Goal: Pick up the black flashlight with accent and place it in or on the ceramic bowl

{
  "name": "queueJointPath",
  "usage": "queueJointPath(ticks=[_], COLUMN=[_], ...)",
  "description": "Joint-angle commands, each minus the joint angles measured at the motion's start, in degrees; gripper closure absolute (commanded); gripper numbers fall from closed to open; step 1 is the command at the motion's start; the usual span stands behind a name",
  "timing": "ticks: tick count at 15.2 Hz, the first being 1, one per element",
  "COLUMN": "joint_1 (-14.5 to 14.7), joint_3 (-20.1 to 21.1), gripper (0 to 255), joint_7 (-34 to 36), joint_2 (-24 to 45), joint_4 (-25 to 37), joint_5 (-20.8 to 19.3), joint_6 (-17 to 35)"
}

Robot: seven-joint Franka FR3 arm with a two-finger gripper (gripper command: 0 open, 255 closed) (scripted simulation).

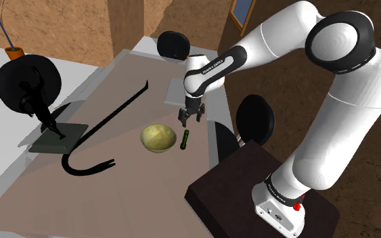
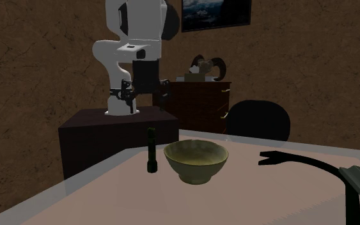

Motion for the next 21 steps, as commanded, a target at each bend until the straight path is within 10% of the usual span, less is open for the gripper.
queueJointPath(ticks=[1,18,19,21], joint_1=[0.4,0.7,0.7,0.7], joint_3=[0.2,0.3,0.3,0.3], gripper=[0,0,255,255], joint_7=[0.3,0.4,0.4,0.4], joint_2=[4.5,11.1,11.1,11.1], joint_4=[2.4,2.6,2.6,2.6], joint_5=[0.0,-0.1,-0.1,-0.1], joint_6=[1.7,7.7,7.7,7.7])
